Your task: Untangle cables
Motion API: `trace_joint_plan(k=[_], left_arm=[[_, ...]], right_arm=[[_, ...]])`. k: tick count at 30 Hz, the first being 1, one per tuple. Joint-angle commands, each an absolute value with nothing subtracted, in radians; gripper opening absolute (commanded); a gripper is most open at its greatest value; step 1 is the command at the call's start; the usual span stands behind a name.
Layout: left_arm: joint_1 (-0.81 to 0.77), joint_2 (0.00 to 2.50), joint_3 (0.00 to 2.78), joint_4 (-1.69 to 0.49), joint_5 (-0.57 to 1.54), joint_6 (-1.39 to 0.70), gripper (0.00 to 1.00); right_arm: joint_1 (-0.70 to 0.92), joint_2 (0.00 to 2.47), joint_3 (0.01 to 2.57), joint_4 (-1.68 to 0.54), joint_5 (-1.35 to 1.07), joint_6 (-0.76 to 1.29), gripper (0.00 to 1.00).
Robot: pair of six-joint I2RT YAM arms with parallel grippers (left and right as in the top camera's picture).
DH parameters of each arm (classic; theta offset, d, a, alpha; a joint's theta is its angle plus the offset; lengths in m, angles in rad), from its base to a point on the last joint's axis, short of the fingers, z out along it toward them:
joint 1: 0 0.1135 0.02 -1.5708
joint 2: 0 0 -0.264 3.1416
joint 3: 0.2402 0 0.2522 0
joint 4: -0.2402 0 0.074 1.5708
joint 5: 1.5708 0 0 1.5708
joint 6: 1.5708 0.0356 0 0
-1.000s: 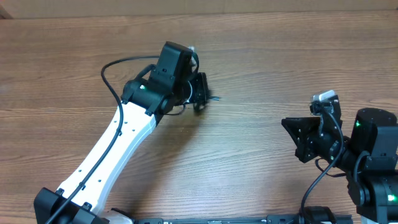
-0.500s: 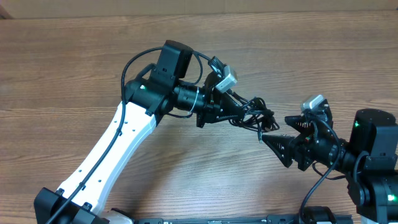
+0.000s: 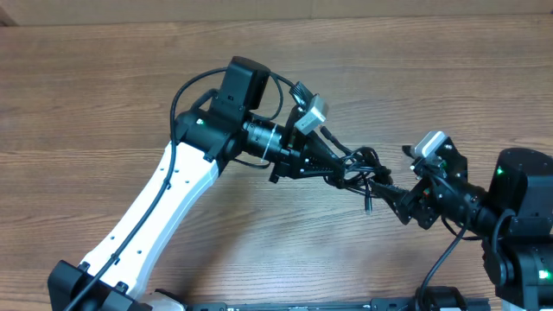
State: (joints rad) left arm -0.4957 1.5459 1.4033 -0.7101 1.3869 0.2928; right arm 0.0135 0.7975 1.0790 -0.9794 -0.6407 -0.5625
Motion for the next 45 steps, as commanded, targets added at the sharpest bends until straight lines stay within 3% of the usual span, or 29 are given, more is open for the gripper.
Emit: trace_joint_plan(k=[1,3,4,6,12,13,14,15,19,21,25,30,34,37,41,42,44,45], left_arm=[[-0.543,1.542,1.411,-0.698,1.437,0.318,0.04],[-0.572,1.542,1.411,-0.678,1.432,0.318,0.04],[-0.577,1.542,1.411,-0.668,1.431,0.318,0.04],[-0.575,1.542,1.411,-0.640,1.429,0.317,0.04],[-0.574,1.542,1.411,-0.615,1.254,0.249,0.04],[-0.574,1.542,1.411,-0.615,1.185,0.212,0.09],[-0.570,1.542,1.411,-0.617,1.061,0.126,0.77],[-0.567,1.542,1.411,-0.619,0.995,0.078,1.00],[-0.577,1.539,1.411,-0.629,0.876,0.080,1.00],[-0.611,1.522,1.411,-0.632,0.760,0.109,1.00],[-0.774,1.473,1.411,-0.647,0.428,0.437,1.00],[-0.805,1.475,1.411,-0.665,0.355,0.494,1.00],[-0.805,1.475,1.411,-0.665,0.352,0.494,0.90],[-0.806,1.475,1.411,-0.661,0.368,0.492,0.76],[-0.806,1.475,1.411,-0.635,0.474,0.490,0.45],[-0.806,1.475,1.411,-0.631,0.481,0.490,0.29],[-0.806,1.475,1.411,-0.632,0.480,0.490,0.09],[-0.806,1.475,1.411,-0.632,0.480,0.481,0.05]], right_arm=[[0.011,0.791,1.106,-0.973,-0.658,-0.609,0.69],[0.011,0.791,1.106,-0.975,-0.725,-0.619,0.47],[0.011,0.791,1.106,-0.977,-0.736,-0.619,0.29],[0.011,0.791,1.106,-1.002,-0.736,-0.618,0.04],[0.011,0.791,1.106,-1.054,-0.735,-0.540,0.04],[0.011,0.791,1.106,-1.054,-0.734,-0.494,0.04],[0.011,0.791,1.106,-1.054,-0.734,-0.427,0.04],[0.011,0.791,1.106,-1.053,-0.723,-0.375,0.04],[0.011,0.791,1.106,-1.070,-0.646,-0.187,0.04],[0.011,0.791,1.106,-1.104,-0.649,-0.183,0.04],[0.011,0.791,1.106,-1.134,-0.666,-0.184,0.04],[0.011,0.791,1.106,-1.132,-0.728,-0.187,0.04],[0.011,0.791,1.106,-1.133,-0.828,-0.191,0.04],[0.011,0.791,1.106,-1.132,-0.921,-0.191,0.04],[0.011,0.791,1.106,-1.132,-0.930,-0.191,0.04],[0.011,0.791,1.106,-1.132,-0.929,-0.191,0.04],[0.011,0.791,1.106,-1.132,-0.928,-0.191,0.04],[0.011,0.791,1.106,-1.132,-0.915,-0.190,0.05]])
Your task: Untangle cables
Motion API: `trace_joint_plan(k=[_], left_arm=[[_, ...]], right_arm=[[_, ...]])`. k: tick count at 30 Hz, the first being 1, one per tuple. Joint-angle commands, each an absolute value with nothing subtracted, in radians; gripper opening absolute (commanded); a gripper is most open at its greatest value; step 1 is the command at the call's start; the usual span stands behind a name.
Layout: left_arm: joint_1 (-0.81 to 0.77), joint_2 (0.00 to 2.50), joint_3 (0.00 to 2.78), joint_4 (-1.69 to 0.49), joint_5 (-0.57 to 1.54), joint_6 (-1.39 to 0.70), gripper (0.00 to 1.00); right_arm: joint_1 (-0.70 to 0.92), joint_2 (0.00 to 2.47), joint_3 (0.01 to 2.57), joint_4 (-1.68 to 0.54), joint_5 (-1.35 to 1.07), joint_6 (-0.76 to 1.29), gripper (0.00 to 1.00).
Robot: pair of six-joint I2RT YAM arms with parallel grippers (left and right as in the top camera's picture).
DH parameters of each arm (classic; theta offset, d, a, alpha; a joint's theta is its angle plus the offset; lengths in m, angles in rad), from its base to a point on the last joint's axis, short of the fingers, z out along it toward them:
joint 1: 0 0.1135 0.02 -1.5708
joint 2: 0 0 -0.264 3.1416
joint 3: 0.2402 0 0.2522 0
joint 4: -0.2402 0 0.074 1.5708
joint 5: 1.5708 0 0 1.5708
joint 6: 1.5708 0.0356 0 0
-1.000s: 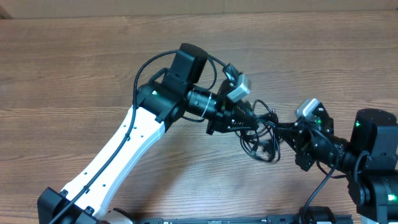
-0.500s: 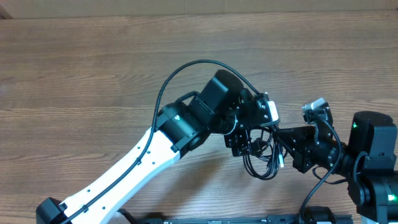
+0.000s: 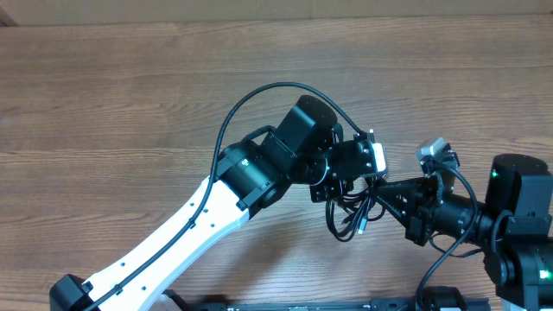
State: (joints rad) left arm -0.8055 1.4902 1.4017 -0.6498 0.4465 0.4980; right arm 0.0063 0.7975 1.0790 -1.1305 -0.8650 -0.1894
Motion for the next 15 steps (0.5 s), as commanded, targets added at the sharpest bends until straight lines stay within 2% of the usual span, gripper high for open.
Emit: trace_joint_plan(k=[1,2,4,8,11,15], left_arm=[[-0.805,1.475,1.411,-0.632,0.466,0.437,0.04],[-0.805,1.475,1.411,-0.633,0.435,0.396,0.04],[-0.805,1.475,1.411,-0.647,0.371,0.337,0.04],[-0.805,1.475,1.411,-0.658,0.197,0.201,0.04],[-0.805,1.475,1.411,-0.657,0.141,0.079,0.04],[-0.805,1.475,1.411,-0.622,0.120,-0.201,0.04]], right_arm=[[0.011,0.791,1.106,-1.132,-0.862,-0.186,0.41],[0.011,0.791,1.106,-1.132,-0.839,-0.184,0.65],[0.011,0.791,1.106,-1.126,-0.757,-0.154,1.00],[0.011,0.791,1.106,-1.068,-0.584,0.052,1.00],[0.011,0.791,1.106,-1.069,-0.580,0.064,1.00],[0.011,0.791,1.106,-1.073,-0.577,0.064,1.00]])
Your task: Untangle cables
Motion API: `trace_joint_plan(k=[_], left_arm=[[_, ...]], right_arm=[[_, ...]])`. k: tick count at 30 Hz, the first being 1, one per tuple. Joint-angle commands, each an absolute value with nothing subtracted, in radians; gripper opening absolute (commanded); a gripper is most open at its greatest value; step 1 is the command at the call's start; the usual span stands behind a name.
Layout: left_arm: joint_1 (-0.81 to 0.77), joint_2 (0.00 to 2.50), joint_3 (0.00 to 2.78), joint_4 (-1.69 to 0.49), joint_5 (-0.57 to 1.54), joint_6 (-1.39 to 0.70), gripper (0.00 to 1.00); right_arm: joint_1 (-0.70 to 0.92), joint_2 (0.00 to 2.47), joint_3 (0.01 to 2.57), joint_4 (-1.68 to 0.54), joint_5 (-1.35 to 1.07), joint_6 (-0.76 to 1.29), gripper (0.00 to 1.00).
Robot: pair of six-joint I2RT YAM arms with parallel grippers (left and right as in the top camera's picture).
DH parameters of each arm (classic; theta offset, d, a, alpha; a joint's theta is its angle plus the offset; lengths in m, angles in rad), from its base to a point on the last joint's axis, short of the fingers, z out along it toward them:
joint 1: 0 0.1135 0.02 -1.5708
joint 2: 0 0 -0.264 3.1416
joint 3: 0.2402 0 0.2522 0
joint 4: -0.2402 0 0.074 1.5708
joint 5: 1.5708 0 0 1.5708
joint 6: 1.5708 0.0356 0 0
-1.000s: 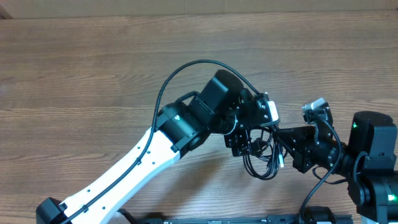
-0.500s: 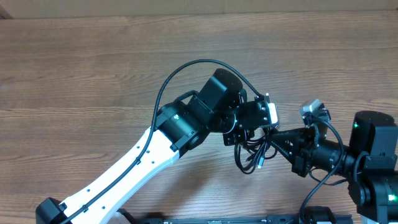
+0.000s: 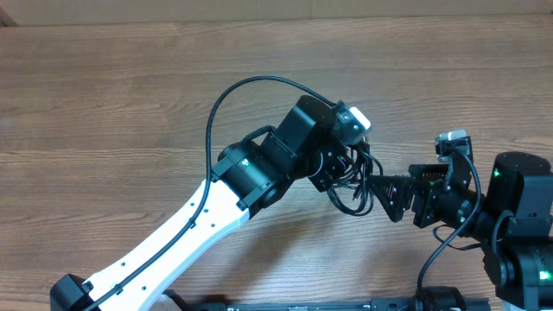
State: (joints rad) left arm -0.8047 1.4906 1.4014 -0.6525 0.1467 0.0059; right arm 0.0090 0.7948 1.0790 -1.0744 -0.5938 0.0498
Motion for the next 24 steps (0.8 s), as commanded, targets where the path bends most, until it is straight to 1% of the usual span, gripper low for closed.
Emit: trace_joint_plan(k=[1,4,6,8,9,12,13,14,15,21,24], left_arm=[[-0.805,1.475,1.411,-0.614,0.120,-0.251,0.04],[-0.805,1.475,1.411,-0.585,0.123,-0.403,0.04],[-0.805,1.475,1.411,-0.571,0.120,-0.493,0.04],[-0.804,1.475,1.411,-0.565,0.120,-0.542,0.04],[-0.804,1.475,1.411,-0.564,0.120,-0.559,0.04],[-0.794,1.475,1.411,-0.564,0.120,-0.611,0.04],[-0.782,1.475,1.411,-0.565,0.119,-0.627,0.04],[-0.769,1.475,1.411,-0.565,0.122,-0.643,0.04],[-0.761,1.475,1.411,-0.565,0.123,-0.656,0.04],[-0.749,1.475,1.411,-0.546,0.123,-0.732,0.04],[-0.706,1.475,1.411,-0.545,0.112,-0.855,0.04]], right_arm=[[0.011,0.791,1.106,-1.073,-0.577,0.064,0.99],[0.011,0.791,1.106,-1.084,-0.578,0.063,0.94],[0.011,0.791,1.106,-1.087,-0.615,0.045,0.86],[0.011,0.791,1.106,-1.086,-0.675,0.017,0.79],[0.011,0.791,1.106,-1.086,-0.679,0.014,0.71],[0.011,0.791,1.106,-1.087,-0.680,0.014,0.39],[0.011,0.791,1.106,-1.086,-0.680,0.015,0.21],[0.011,0.791,1.106,-1.087,-0.680,0.015,0.06],[0.011,0.791,1.106,-1.086,-0.680,0.015,0.04],[0.011,0.791,1.106,-1.087,-0.679,0.015,0.04],[0.011,0.791,1.106,-1.102,-0.678,0.015,0.04]])
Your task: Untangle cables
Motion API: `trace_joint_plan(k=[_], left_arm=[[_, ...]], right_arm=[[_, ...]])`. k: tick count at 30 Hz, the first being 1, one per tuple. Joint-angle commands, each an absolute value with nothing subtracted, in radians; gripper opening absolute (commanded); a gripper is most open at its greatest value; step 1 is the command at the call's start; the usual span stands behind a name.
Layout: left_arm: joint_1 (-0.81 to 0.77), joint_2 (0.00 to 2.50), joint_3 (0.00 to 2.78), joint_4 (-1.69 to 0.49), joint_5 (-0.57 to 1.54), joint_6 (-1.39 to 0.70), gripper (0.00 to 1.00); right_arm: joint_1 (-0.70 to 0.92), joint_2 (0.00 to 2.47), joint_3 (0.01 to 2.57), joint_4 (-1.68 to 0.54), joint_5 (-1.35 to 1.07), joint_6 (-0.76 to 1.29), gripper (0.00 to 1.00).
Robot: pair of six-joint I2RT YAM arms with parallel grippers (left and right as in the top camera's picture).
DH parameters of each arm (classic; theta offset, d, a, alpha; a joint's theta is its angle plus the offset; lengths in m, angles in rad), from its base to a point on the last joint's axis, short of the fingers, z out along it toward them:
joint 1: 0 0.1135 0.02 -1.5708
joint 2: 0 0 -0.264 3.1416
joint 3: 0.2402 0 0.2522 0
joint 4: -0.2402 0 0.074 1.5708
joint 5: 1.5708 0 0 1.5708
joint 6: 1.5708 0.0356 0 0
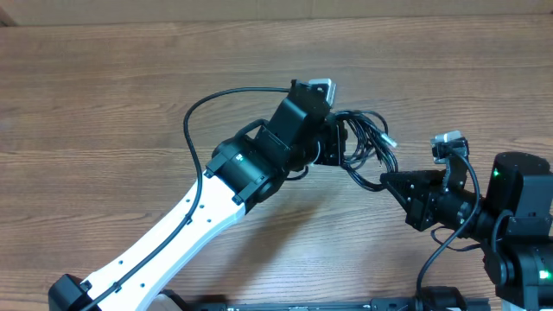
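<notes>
A tangle of thin black cables hangs between the two arms, right of centre, with a small silver plug sticking out at its right. My left gripper reaches in from the left and is shut on the bundle's left side; its wrist partly hides the fingers. A low cable loop curves from the bundle down to the tip of my right gripper. That gripper points left, its fingers drawn to a point on the end of the loop.
The wooden table fills the view. The left arm's own black cable arcs above its forearm. The right arm's base takes up the lower right corner.
My left gripper has swung up and to the left, turning its wrist and carrying the bundle higher. The cables have spread out, and a plug now shows at the right. The right gripper has barely shifted.
At first both grippers met on a tight knot at centre right, the left arm reaching from further left. The left arm then stood closer, with the knot hanging low between the grippers. After that the knot was higher, and now it is spread wider, with one loop at the right gripper.
</notes>
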State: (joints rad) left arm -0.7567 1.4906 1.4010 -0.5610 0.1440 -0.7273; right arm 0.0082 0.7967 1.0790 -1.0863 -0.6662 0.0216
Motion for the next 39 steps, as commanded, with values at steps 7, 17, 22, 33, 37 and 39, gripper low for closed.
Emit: trace_joint_plan(k=[7,17,22,33,37,39], left_arm=[[-0.614,1.475,1.411,-0.544,0.093,-1.146,0.04],[-0.556,1.475,1.411,-0.515,0.097,-1.433,0.04],[-0.535,1.475,1.411,-0.455,0.071,-1.554,0.04],[-0.527,1.475,1.411,-0.450,0.215,-0.880,0.04],[-0.527,1.475,1.411,-0.456,0.439,-0.504,0.04],[-0.528,1.475,1.411,-0.447,0.542,-0.411,0.04]], right_arm=[[0.011,0.791,1.106,-1.147,-0.678,0.014,0.04],[0.011,0.791,1.106,-1.178,-0.678,0.014,0.04],[0.011,0.791,1.106,-1.206,-0.678,0.015,0.04],[0.011,0.791,1.106,-1.157,-0.611,-0.033,0.96],[0.011,0.791,1.106,-1.039,-0.611,-0.036,0.97],[0.011,0.791,1.106,-1.015,-0.627,-0.087,0.98]])
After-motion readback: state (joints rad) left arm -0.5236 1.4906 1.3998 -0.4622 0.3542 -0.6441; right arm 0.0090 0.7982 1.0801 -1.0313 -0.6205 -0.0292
